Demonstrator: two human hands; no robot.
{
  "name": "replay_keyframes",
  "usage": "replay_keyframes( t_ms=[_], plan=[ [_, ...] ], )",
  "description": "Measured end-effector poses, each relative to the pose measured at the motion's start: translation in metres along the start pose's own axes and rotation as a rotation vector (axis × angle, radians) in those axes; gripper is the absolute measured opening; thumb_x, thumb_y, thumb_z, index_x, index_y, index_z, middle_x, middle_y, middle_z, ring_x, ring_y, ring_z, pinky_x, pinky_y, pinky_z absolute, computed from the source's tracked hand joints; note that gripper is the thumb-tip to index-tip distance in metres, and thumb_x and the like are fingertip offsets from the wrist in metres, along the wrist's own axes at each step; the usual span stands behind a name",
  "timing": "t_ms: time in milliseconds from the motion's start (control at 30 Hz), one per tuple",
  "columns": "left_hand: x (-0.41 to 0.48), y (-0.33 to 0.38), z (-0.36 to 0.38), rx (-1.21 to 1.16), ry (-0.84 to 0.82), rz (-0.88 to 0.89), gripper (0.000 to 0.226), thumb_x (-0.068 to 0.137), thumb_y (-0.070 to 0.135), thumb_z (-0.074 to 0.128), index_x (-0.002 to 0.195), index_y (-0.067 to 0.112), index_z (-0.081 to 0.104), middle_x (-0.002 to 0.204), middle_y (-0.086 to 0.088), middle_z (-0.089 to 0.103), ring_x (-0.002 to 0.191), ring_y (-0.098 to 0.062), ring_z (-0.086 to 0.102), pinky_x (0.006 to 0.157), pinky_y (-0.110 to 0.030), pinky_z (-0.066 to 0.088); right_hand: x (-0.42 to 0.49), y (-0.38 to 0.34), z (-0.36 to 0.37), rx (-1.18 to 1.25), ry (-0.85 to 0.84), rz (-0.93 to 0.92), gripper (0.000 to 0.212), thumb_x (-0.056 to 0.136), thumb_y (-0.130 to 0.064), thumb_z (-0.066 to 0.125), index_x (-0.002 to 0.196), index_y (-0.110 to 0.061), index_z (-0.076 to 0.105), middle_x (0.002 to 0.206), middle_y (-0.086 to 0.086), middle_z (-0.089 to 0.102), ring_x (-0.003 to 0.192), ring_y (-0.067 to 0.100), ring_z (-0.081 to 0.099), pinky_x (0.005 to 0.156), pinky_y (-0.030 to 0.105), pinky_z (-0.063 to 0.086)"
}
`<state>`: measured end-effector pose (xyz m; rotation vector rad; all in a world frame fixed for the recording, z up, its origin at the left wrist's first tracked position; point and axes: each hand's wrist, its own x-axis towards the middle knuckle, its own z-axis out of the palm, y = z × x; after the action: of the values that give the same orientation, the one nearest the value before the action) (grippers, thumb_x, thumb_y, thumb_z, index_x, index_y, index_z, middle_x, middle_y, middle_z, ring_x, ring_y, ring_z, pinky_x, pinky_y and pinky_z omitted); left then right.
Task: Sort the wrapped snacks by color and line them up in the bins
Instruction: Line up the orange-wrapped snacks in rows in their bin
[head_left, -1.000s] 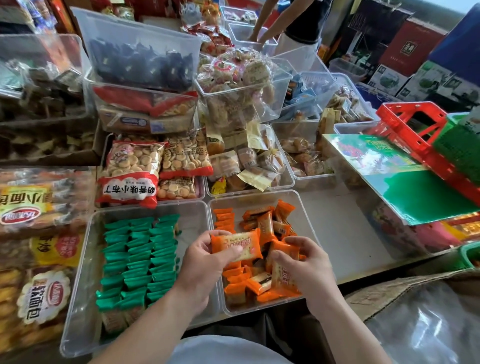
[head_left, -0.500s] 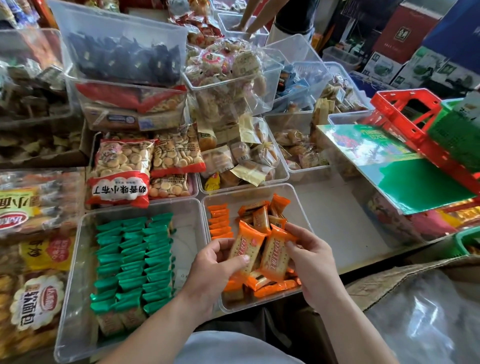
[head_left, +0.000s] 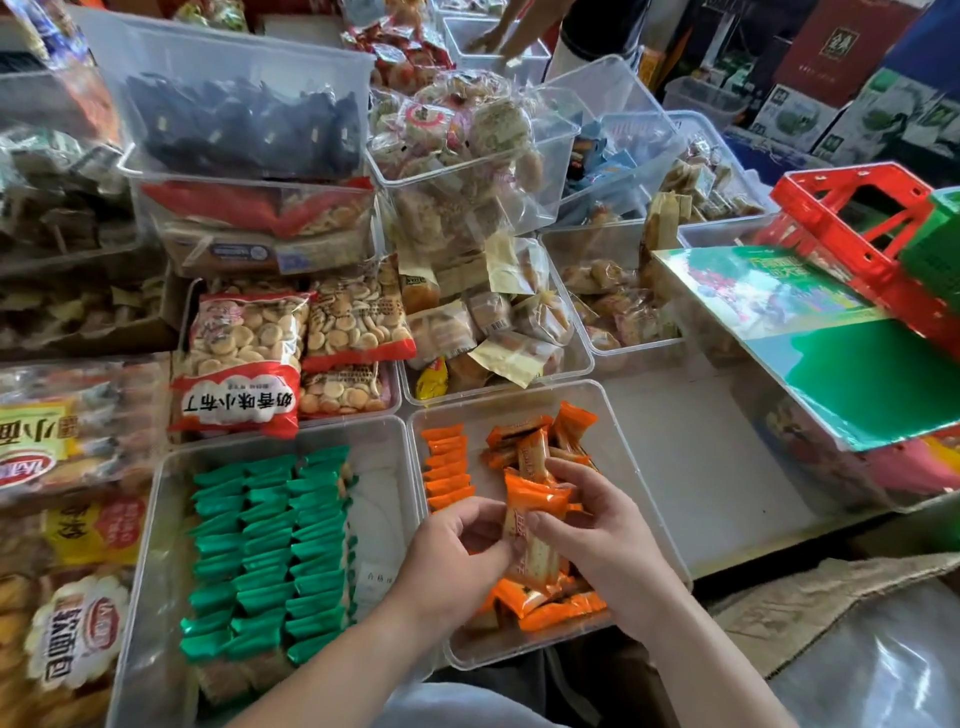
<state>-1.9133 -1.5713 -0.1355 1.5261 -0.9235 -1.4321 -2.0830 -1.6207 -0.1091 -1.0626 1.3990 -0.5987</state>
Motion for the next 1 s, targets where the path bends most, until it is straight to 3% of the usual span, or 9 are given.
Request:
replay_keyframes(
  t_ms=[67, 200, 333, 467, 567, 667, 767, 900, 1000],
  plan=[
    [0.012, 0.001, -0.001, 0.032, -0.001, -0.003, 0.016, 0.089, 0.007, 0.081, 0.101, 0.017, 0.08, 0.089, 0.002, 0.08, 0.082, -0.009, 0.075, 0.073, -0.021, 0.058, 0.019, -0.002, -0.005, -0.1, -0.059, 0.041, 0.064, 0.08, -0.02, 0.09, 0.137, -0.03, 0.062, 0.114, -0.006, 0.076, 0.104, 0.011, 0.074, 0.091, 0.036, 0.062],
    [0.043, 0.002, -0.006, 0.112, -0.022, -0.003, 0.021, 0.085, 0.005, 0.084, 0.101, 0.019, 0.08, 0.092, 0.001, 0.08, 0.087, -0.015, 0.075, 0.08, -0.026, 0.061, 0.051, -0.025, -0.012, -0.348, -0.171, 0.038, 0.044, 0.081, -0.018, 0.086, 0.12, -0.032, 0.071, 0.106, -0.009, 0.076, 0.093, 0.005, 0.072, 0.078, 0.021, 0.059],
    [0.069, 0.004, -0.006, 0.182, 0.017, -0.003, 0.038, 0.076, 0.018, 0.092, 0.108, 0.029, 0.074, 0.099, 0.008, 0.077, 0.094, -0.008, 0.072, 0.082, -0.018, 0.058, 0.072, -0.034, -0.009, -0.236, -0.135, -0.003, 0.053, 0.067, -0.012, 0.086, 0.113, -0.034, 0.074, 0.105, -0.005, 0.079, 0.099, 0.012, 0.075, 0.096, 0.039, 0.06],
    [0.075, 0.007, -0.012, 0.163, -0.065, 0.027, 0.037, 0.082, 0.02, 0.087, 0.115, 0.029, 0.072, 0.108, 0.011, 0.077, 0.105, -0.005, 0.072, 0.095, -0.027, 0.058, 0.078, -0.033, -0.009, -0.094, -0.213, 0.01, 0.055, 0.076, -0.001, 0.088, 0.12, -0.031, 0.072, 0.112, -0.001, 0.077, 0.102, 0.013, 0.074, 0.089, 0.031, 0.061],
    [0.075, 0.003, -0.024, 0.154, 0.026, -0.041, 0.036, 0.078, 0.021, 0.091, 0.107, 0.026, 0.072, 0.097, 0.008, 0.079, 0.093, -0.01, 0.075, 0.088, -0.038, 0.062, 0.09, -0.028, -0.006, -0.032, -0.262, -0.017, 0.04, 0.085, -0.017, 0.085, 0.121, -0.029, 0.071, 0.108, -0.005, 0.078, 0.103, 0.011, 0.074, 0.085, 0.024, 0.059],
    [0.073, -0.005, -0.036, 0.209, 0.201, -0.093, 0.035, 0.074, 0.024, 0.092, 0.101, 0.027, 0.07, 0.092, 0.013, 0.078, 0.086, -0.006, 0.073, 0.084, -0.038, 0.063, 0.129, -0.01, -0.003, -0.569, -0.05, -0.287, 0.02, 0.094, -0.028, 0.076, 0.114, -0.029, 0.075, 0.109, -0.018, 0.073, 0.106, 0.005, 0.066, 0.092, 0.025, 0.055],
    [0.07, -0.012, -0.048, 0.178, 0.261, -0.146, 0.035, 0.073, 0.024, 0.092, 0.1, 0.026, 0.071, 0.092, 0.011, 0.078, 0.086, -0.008, 0.074, 0.084, -0.042, 0.064, 0.172, 0.023, 0.009, -1.068, -0.072, -0.55, 0.032, 0.09, -0.025, 0.072, 0.122, -0.026, 0.073, 0.122, -0.008, 0.069, 0.116, 0.019, 0.062, 0.098, 0.034, 0.054],
    [0.067, -0.017, -0.058, 0.121, 0.281, -0.19, 0.035, 0.076, 0.019, 0.091, 0.103, 0.025, 0.071, 0.094, 0.007, 0.079, 0.089, -0.013, 0.075, 0.081, -0.045, 0.065, 0.199, 0.051, 0.032, -1.341, -0.118, -0.522, 0.054, 0.086, -0.034, 0.075, 0.137, -0.02, 0.063, 0.13, 0.002, 0.064, 0.12, 0.03, 0.058, 0.101, 0.041, 0.052],
    [0.066, -0.02, -0.061, 0.104, 0.293, -0.218, 0.036, 0.076, 0.017, 0.091, 0.105, 0.024, 0.071, 0.095, 0.006, 0.079, 0.089, -0.012, 0.075, 0.08, -0.044, 0.065, 0.206, 0.063, 0.048, -1.491, -0.033, -0.528, 0.053, 0.065, -0.029, 0.091, 0.113, -0.014, 0.074, 0.11, 0.009, 0.061, 0.1, 0.034, 0.056, 0.085, 0.044, 0.054]
  ],
)
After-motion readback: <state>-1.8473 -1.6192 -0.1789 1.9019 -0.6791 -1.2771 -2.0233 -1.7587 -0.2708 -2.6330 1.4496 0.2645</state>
